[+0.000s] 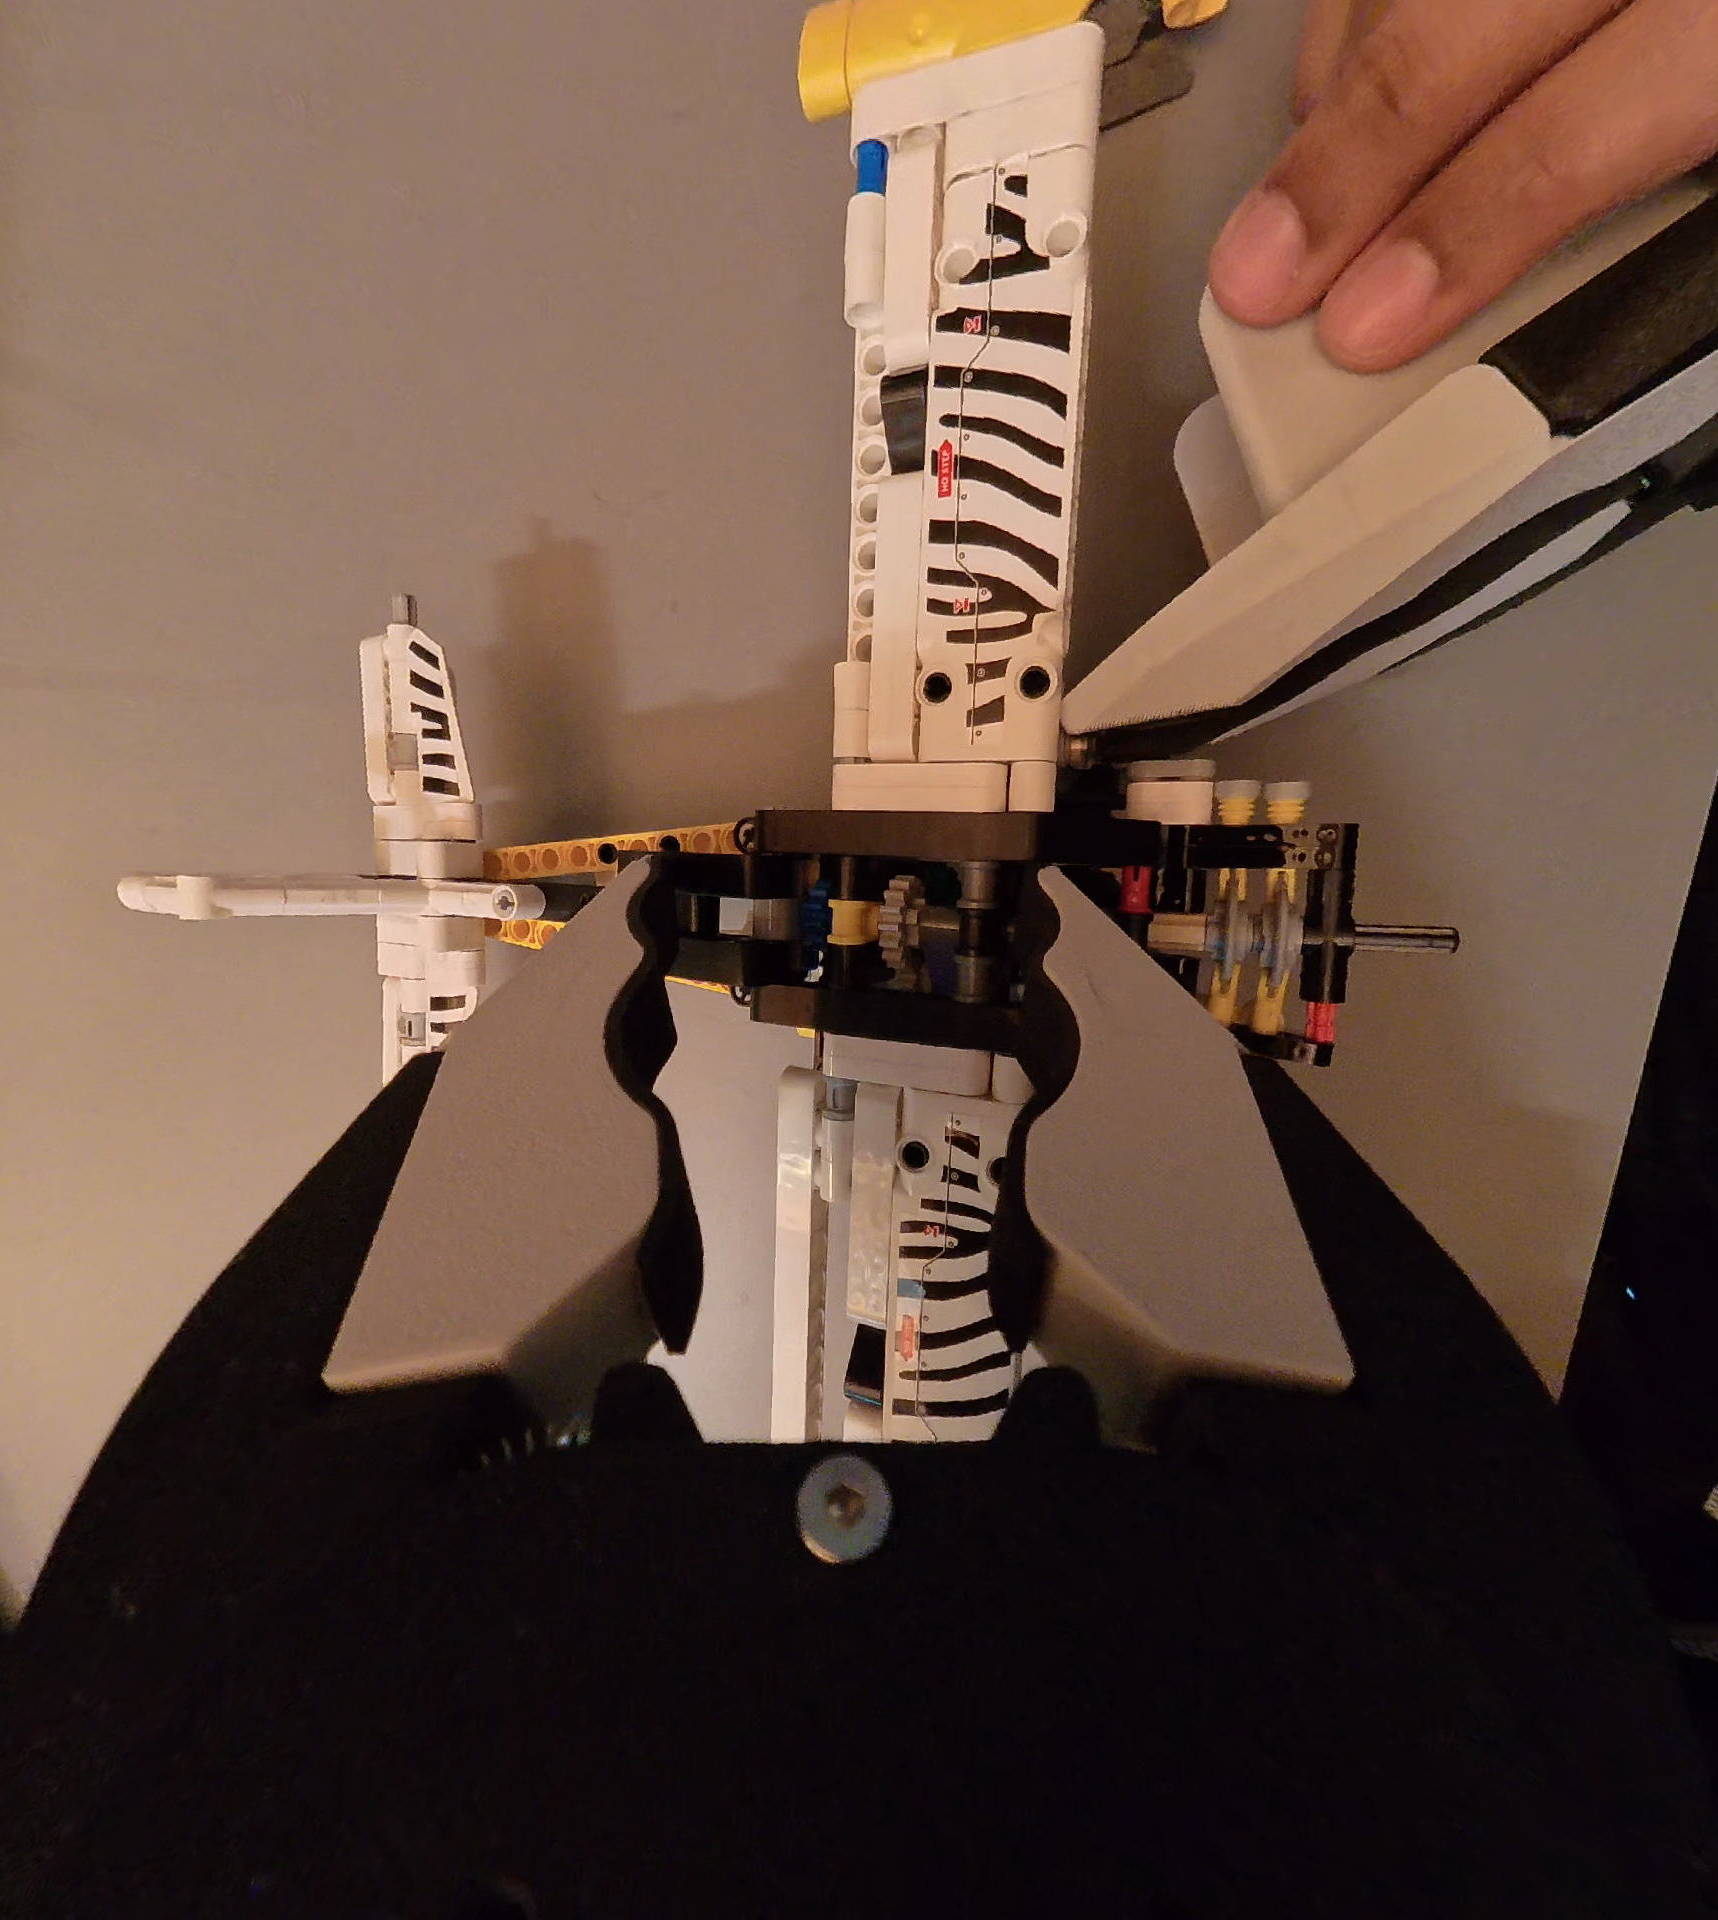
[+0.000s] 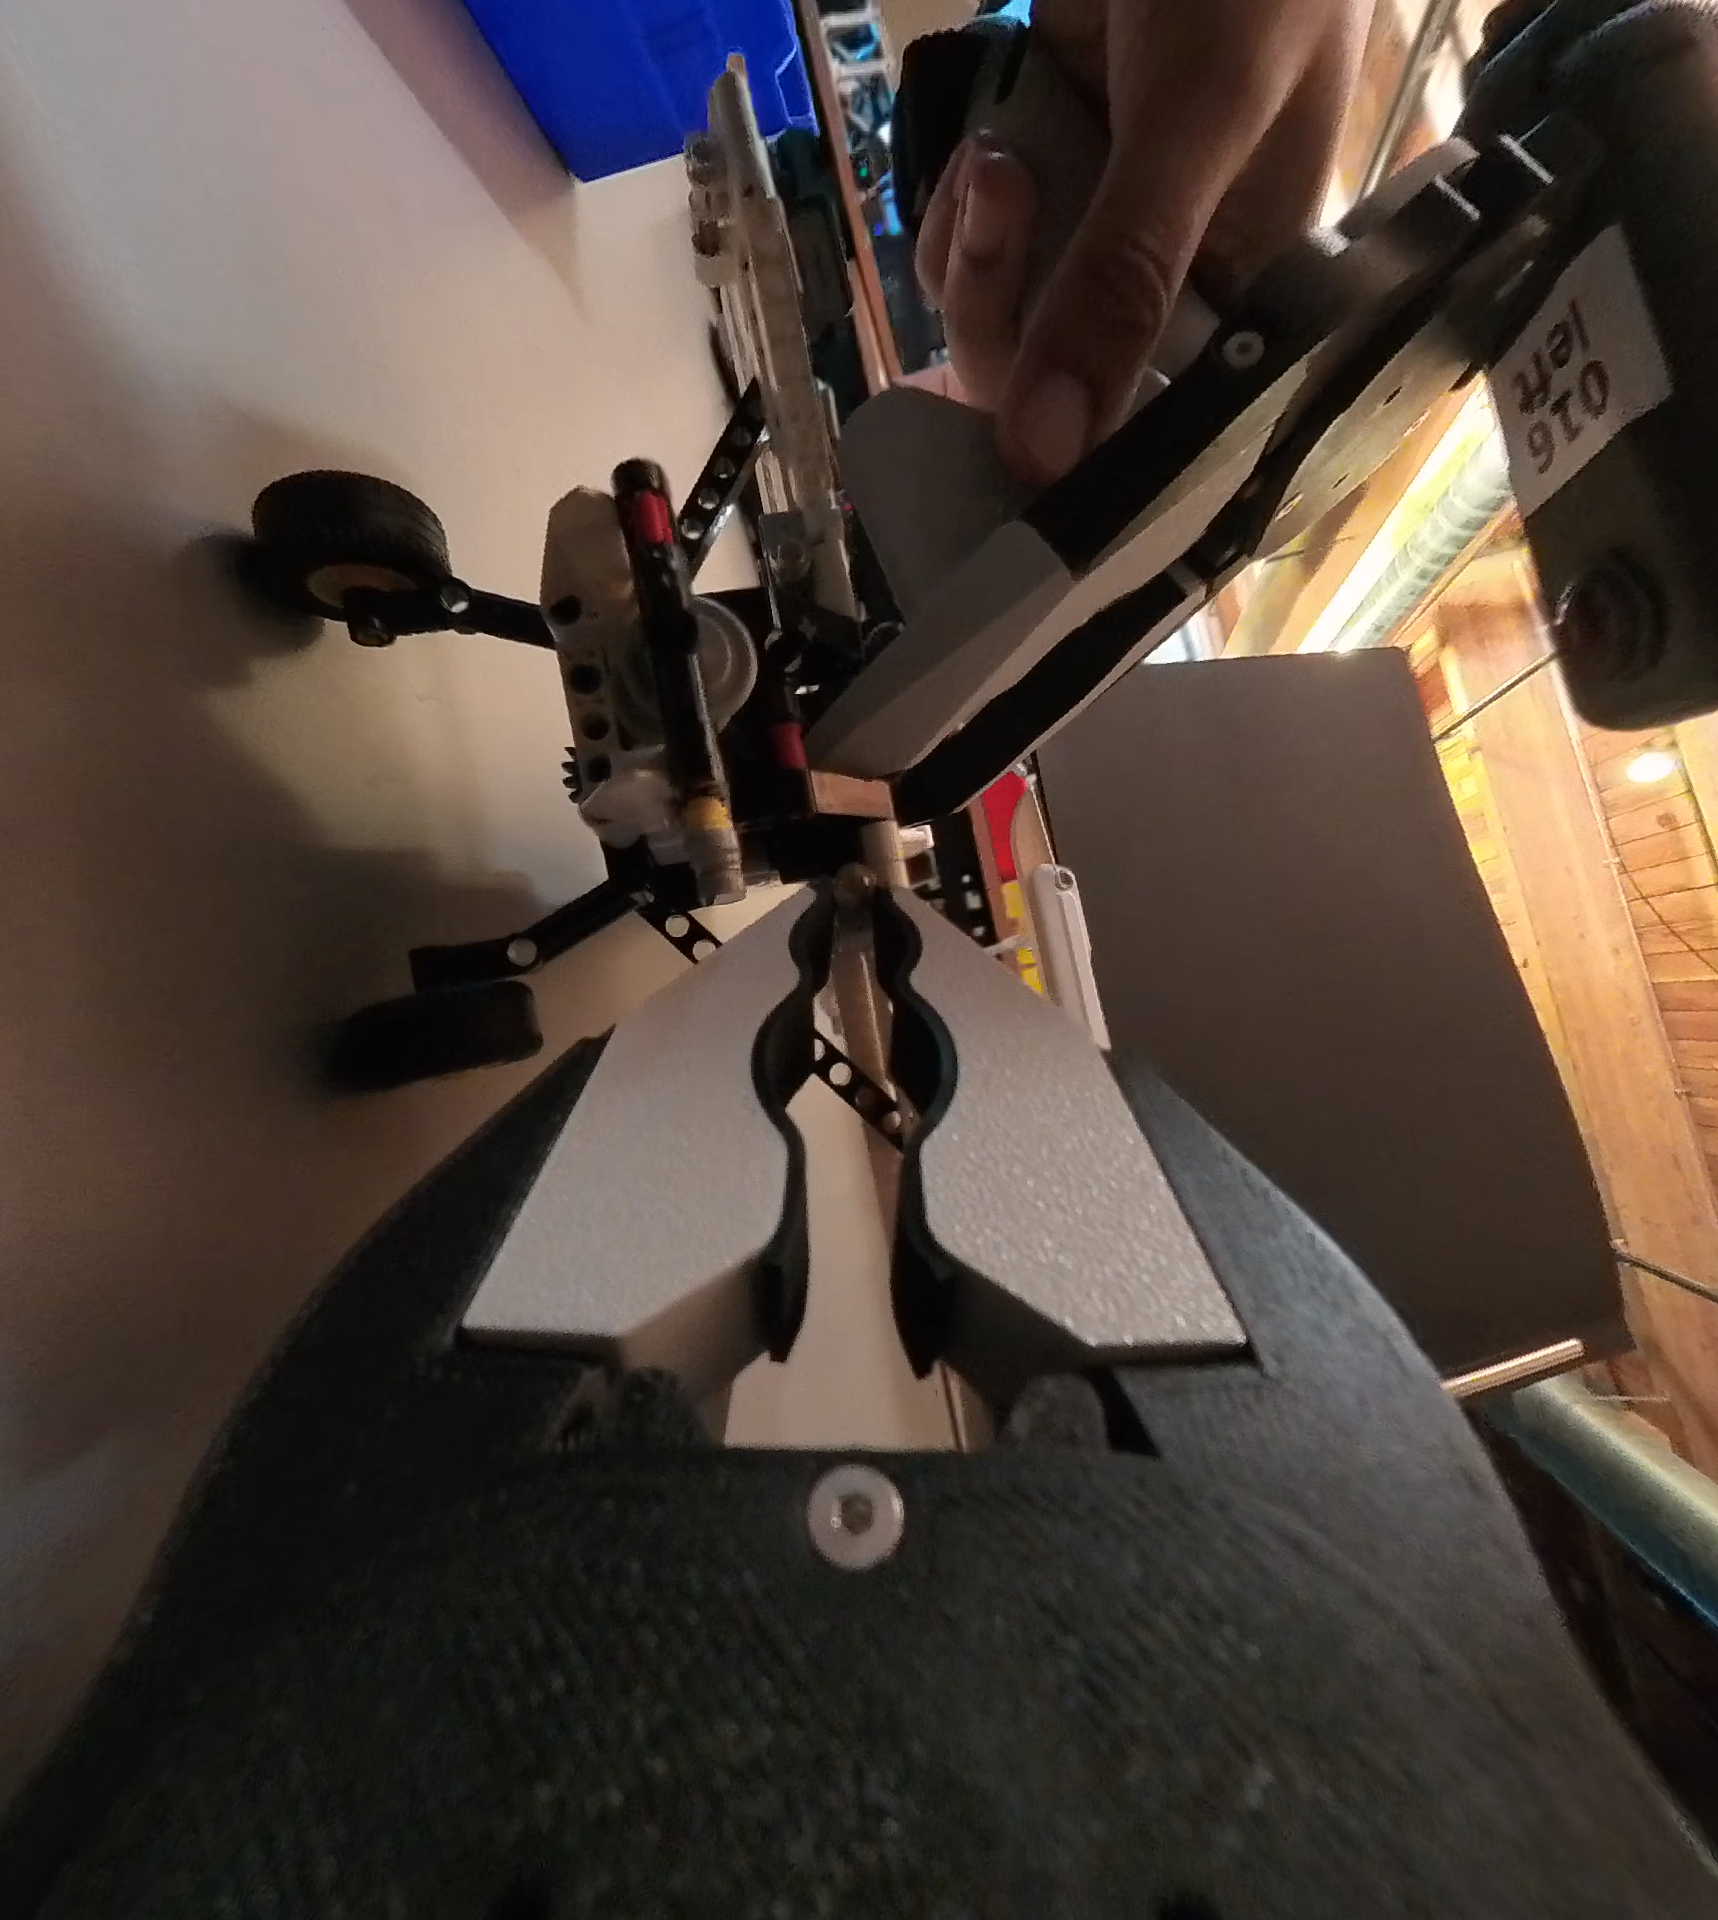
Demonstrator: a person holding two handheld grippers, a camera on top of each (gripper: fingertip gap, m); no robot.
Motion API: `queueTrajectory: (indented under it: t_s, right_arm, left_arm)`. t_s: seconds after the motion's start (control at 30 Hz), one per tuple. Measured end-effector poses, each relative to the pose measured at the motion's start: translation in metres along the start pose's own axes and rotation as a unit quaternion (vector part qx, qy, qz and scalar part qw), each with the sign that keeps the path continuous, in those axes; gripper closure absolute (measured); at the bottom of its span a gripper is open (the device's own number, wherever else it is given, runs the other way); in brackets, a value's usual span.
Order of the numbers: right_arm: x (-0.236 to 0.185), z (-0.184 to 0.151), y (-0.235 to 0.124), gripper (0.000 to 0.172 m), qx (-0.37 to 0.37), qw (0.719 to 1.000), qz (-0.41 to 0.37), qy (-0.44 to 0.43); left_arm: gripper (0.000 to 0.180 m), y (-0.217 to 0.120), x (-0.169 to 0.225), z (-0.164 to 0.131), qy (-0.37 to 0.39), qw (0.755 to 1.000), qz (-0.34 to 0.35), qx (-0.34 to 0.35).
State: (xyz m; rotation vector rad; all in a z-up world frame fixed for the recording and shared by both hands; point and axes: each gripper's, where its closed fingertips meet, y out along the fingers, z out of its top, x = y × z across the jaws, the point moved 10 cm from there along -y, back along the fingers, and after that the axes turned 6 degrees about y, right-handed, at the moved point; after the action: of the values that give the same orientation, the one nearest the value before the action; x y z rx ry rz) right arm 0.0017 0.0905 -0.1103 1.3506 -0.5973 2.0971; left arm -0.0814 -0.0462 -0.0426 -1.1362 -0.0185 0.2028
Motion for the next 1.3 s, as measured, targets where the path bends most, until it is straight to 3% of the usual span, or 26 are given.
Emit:
queueTrajectory:
  t_s: [0.4, 0.47, 0.5, 0.53, 0.57, 0.67, 0.8, 1.3]
  right_arm:
    - [0.010, 0.003, 0.000, 0.167, -0.023, 0.991, 0.049, 0.121]
    - [0.021, 0.018, -0.009, 0.172, 0.055, 0.966, 0.068, 0.244]
    - [0.023, 0.021, -0.010, 0.172, 0.050, 0.958, 0.070, 0.275]
    - [0.019, 0.021, -0.010, 0.172, 0.015, 0.967, 0.051, 0.248]
    - [0.013, 0.018, -0.011, 0.172, -0.002, 0.972, 0.034, 0.231]
    - [0.016, 0.015, -0.015, 0.172, 0.010, 0.959, 0.029, 0.283]
    - [0.023, 0.000, -0.008, 0.172, -0.009, 0.939, 0.026, 0.344]
    - [-0.009, 0.023, -0.018, 0.172, -0.021, 0.962, 0.009, 0.271]
  left_arm:
    - [0.115, 0.002, 0.001, 0.001, -0.010, 1.000, -0.003, -0.004]
    - [0.121, 0.001, -0.008, -0.001, -0.024, 0.999, 0.038, -0.014]
    - [0.142, 0.001, -0.016, -0.004, -0.031, 0.997, 0.074, -0.021]
    - [0.140, 0.003, -0.025, -0.009, -0.025, 0.989, 0.135, -0.047]
    - [0.142, 0.002, -0.028, -0.010, -0.033, 0.986, 0.153, -0.050]
    - [0.142, 0.001, -0.019, -0.008, -0.022, 0.995, 0.091, -0.036]
    - [0.141, 0.001, -0.016, -0.008, -0.020, 0.995, 0.088, -0.035]
    - [0.141, 0.001, -0.018, -0.010, -0.018, 0.995, 0.092, -0.032]
